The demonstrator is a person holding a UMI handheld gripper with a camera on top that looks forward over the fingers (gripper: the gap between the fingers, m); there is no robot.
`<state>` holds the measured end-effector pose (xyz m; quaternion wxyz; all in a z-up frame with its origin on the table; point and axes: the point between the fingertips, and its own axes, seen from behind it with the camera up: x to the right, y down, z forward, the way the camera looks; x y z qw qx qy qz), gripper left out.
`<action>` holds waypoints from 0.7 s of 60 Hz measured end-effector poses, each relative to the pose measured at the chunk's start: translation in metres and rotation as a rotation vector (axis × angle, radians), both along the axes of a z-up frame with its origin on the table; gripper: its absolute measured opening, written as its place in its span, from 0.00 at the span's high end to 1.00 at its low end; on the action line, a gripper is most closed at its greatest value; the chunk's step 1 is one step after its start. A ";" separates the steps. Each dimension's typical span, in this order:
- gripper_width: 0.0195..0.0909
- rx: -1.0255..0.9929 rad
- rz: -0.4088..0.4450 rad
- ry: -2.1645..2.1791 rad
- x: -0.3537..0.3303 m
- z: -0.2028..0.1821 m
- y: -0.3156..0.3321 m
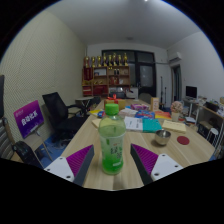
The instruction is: Pour water
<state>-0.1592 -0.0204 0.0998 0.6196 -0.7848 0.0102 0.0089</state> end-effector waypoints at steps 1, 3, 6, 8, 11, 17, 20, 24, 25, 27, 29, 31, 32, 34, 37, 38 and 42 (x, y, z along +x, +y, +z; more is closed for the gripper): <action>0.11 0.000 0.007 0.002 0.002 -0.002 0.006; 0.11 0.003 0.023 0.009 0.001 -0.008 0.017; 0.11 0.007 0.057 0.019 0.001 -0.013 0.033; 0.11 0.020 0.086 0.032 -0.003 -0.014 0.043; 0.11 0.037 0.122 0.045 -0.011 -0.012 0.055; 0.22 0.063 0.158 0.034 -0.015 -0.011 0.076; 0.55 0.035 0.154 0.014 -0.016 -0.018 0.082; 0.56 0.058 0.160 -0.007 -0.015 -0.017 0.082; 0.56 0.066 0.167 -0.011 -0.013 -0.020 0.086; 0.56 0.078 0.176 -0.018 -0.014 -0.020 0.087; 0.56 0.082 0.176 -0.023 -0.014 -0.022 0.088; 0.58 0.077 0.171 -0.028 -0.014 -0.023 0.085; 0.58 0.076 0.174 -0.026 -0.014 -0.023 0.085; 0.59 0.074 0.179 -0.019 -0.013 -0.023 0.087; 0.61 0.063 0.184 -0.010 -0.014 -0.024 0.087; 0.64 0.059 0.186 -0.007 -0.013 -0.024 0.087; 0.66 0.038 0.201 0.011 -0.012 -0.025 0.088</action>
